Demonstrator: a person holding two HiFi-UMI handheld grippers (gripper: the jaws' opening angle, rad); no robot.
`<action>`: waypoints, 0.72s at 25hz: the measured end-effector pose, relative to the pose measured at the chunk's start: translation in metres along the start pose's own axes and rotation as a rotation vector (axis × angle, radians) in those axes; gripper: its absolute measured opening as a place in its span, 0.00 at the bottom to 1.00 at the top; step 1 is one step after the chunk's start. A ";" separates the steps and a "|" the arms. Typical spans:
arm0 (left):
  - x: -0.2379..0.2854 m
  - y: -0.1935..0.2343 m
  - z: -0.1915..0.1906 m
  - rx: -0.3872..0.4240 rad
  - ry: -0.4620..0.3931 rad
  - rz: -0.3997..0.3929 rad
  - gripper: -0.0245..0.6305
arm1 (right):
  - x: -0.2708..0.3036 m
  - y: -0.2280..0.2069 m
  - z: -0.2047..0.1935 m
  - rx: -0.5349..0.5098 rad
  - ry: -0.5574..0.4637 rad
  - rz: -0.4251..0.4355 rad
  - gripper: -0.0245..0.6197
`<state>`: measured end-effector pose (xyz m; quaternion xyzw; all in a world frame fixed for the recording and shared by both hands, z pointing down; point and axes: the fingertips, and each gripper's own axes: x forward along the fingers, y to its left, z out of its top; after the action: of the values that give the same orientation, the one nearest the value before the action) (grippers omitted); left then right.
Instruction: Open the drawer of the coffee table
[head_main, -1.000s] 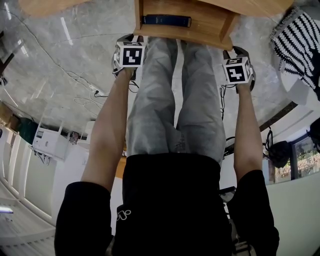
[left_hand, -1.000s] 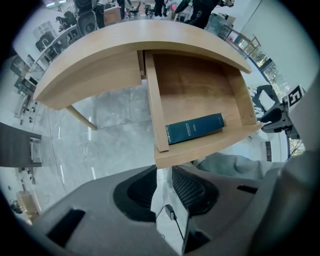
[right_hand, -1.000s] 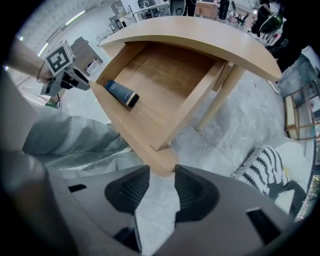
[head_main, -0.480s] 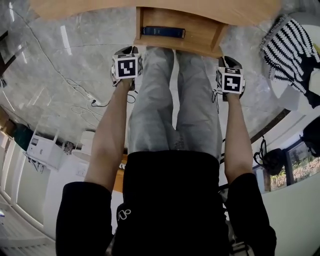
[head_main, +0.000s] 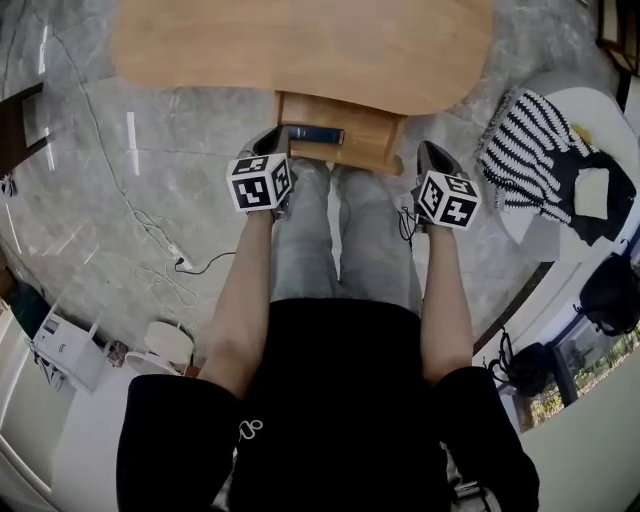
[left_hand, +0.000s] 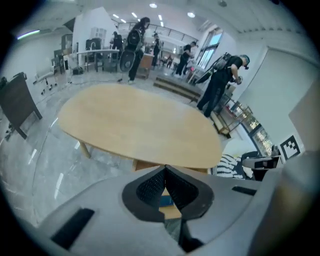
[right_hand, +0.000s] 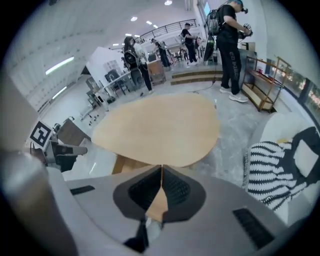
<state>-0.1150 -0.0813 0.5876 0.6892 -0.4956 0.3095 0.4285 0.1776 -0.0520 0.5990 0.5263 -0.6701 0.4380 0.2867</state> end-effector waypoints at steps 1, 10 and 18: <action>-0.007 -0.010 0.014 -0.001 -0.033 -0.010 0.05 | -0.008 0.003 0.012 0.007 -0.028 0.011 0.06; -0.084 -0.080 0.136 0.006 -0.302 -0.104 0.05 | -0.084 0.032 0.101 0.112 -0.283 0.071 0.05; -0.146 -0.142 0.211 -0.048 -0.495 -0.216 0.05 | -0.155 0.042 0.199 0.146 -0.529 0.121 0.05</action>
<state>-0.0268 -0.1895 0.3295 0.7822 -0.5163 0.0724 0.3412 0.1966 -0.1561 0.3659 0.6008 -0.7184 0.3487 0.0362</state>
